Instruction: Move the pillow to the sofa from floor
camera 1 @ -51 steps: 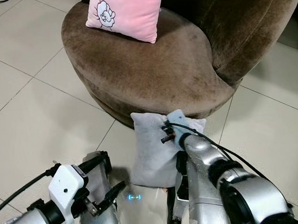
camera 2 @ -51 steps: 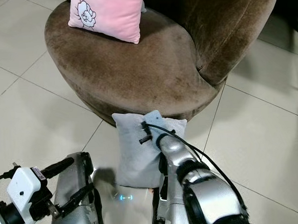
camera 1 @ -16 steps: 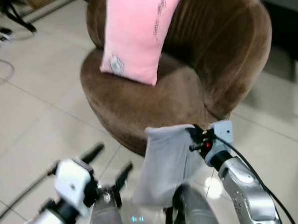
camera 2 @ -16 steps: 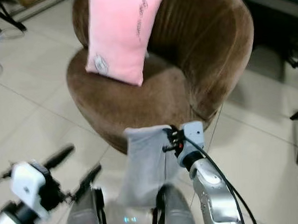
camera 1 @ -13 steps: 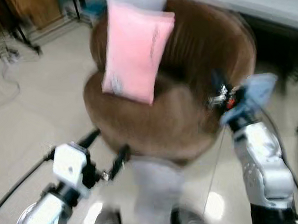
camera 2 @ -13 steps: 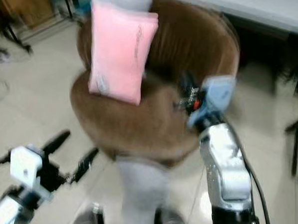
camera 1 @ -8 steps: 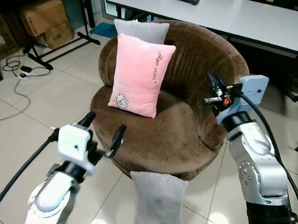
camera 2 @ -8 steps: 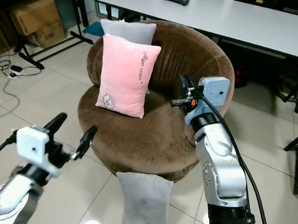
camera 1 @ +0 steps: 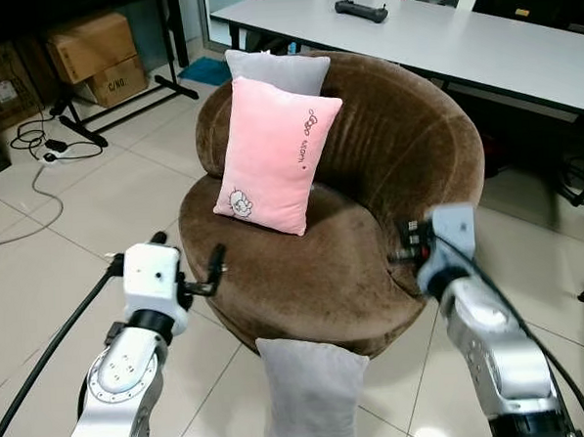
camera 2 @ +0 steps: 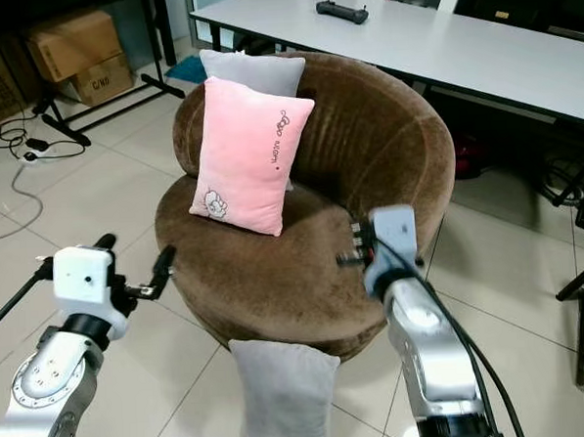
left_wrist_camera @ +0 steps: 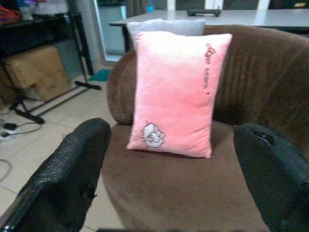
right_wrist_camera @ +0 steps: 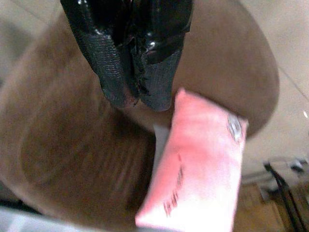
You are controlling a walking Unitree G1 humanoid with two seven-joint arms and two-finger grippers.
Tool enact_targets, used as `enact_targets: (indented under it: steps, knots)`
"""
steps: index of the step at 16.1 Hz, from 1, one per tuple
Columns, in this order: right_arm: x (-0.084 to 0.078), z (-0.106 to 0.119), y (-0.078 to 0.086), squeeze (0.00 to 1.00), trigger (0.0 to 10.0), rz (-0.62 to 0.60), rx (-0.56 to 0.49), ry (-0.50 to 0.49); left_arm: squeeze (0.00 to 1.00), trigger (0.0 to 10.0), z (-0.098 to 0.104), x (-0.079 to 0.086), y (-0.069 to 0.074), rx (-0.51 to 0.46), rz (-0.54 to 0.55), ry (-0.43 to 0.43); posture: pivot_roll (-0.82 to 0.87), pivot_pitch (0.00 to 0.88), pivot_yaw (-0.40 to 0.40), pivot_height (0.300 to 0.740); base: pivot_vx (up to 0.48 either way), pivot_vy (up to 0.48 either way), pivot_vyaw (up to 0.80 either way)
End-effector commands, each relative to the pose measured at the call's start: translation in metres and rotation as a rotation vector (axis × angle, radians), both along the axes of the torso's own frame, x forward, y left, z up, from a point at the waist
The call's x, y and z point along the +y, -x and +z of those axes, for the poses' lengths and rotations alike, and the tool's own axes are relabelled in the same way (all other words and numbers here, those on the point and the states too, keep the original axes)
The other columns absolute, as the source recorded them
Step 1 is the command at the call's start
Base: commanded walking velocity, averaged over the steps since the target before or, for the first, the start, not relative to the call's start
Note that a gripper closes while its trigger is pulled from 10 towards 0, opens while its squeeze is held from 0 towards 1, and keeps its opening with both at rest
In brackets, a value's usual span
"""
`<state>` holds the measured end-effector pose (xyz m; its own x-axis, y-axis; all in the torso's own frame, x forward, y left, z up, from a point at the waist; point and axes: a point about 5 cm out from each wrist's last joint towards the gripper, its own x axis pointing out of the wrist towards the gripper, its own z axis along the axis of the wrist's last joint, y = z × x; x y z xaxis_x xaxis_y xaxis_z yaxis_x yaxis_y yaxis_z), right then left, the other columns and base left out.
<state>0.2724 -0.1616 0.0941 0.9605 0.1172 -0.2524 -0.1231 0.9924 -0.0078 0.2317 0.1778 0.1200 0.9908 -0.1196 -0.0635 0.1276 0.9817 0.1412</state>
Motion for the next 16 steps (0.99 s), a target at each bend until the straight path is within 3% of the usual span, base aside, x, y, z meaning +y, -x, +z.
enact_targets:
  steps: [1, 9, 12, 16]
  knots:
    - [-0.001, -0.002, 0.001, 0.0, 10.0, -0.004, 0.003, 0.003, 0.13, 10.0, -0.001, 0.0, -0.001, -0.013, 0.015, -0.001, 0.08, 0.0, -0.059, 0.74, 0.0, 0.0, 0.0]
    - [0.001, -0.003, 0.003, 0.0, 10.0, 0.037, 0.02, 0.028, 0.12, 10.0, -0.009, 0.004, -0.004, -0.003, 0.026, -0.002, 0.05, 0.0, -0.05, 0.74, 0.0, -0.444, 0.0]
    - [0.007, -0.005, 0.004, 0.0, 10.0, 0.155, 0.054, 0.068, 0.11, 10.0, -0.011, 0.006, -0.008, -0.009, 0.019, -0.01, 0.04, 0.0, -0.045, 0.74, 0.0, 0.0, 0.0]
    - [0.005, 0.001, 0.005, 0.0, 10.0, 0.231, 0.057, 0.096, 0.1, 10.0, -0.015, 0.004, -0.011, 0.001, 0.008, -0.008, 0.02, 0.0, -0.036, 0.74, 0.0, 0.0, 0.0]
